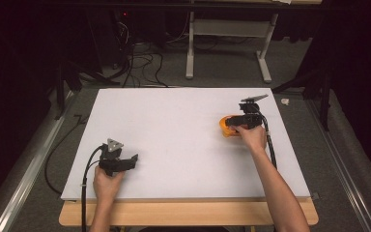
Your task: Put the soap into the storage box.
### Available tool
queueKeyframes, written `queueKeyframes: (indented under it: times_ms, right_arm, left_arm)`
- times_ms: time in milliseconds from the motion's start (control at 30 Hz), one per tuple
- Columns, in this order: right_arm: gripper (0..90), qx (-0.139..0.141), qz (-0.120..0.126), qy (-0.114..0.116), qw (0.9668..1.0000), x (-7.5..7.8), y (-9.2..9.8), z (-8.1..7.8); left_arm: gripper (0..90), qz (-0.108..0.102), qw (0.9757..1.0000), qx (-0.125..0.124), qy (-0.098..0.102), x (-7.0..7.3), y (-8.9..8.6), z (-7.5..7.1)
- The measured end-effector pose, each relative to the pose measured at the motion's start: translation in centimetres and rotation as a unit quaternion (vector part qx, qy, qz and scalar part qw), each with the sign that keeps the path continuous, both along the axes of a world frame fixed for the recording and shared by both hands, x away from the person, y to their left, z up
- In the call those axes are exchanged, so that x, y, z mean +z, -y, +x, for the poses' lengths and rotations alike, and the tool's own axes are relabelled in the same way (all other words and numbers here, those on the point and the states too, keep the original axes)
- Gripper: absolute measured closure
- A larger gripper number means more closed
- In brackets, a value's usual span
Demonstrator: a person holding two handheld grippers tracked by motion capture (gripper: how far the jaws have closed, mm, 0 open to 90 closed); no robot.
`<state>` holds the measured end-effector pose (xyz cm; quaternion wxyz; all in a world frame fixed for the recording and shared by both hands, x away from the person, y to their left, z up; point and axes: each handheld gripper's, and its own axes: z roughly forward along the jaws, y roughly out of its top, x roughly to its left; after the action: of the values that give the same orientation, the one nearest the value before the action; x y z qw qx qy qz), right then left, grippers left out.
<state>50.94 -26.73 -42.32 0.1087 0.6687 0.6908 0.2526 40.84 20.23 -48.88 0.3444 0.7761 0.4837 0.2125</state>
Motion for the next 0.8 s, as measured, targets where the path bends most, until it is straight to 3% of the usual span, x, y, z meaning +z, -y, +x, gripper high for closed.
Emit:
queueKeyframes:
  times_ms: [200, 367, 633, 800]
  right_arm:
    - [13.1, -0.007, 0.001, -0.003, 1.0, -0.2, 0.2, 0.1]
    - [13.4, -0.005, 0.014, 0.022, 0.9997, 0.6, 0.3, -0.1]
    - [13.5, 0.0, 0.017, 0.031, 0.9994, 1.2, 0.6, -0.7]
    - [13.9, 0.006, 0.023, 0.052, 0.9984, 2.0, 0.6, -1.4]
  left_arm:
    - [21.0, 0.001, 1.0, 0.0, 0.001, 0.0, 0.0, 0.0]
    - [21.0, 0.002, 1.0, 0.0, 0.001, 0.0, 0.0, 0.0]
    - [21.0, 0.001, 1.0, 0.0, 0.002, 0.0, 0.0, 0.0]
    - [21.0, 0.001, 1.0, 0.0, 0.001, 0.0, 0.0, 0.0]
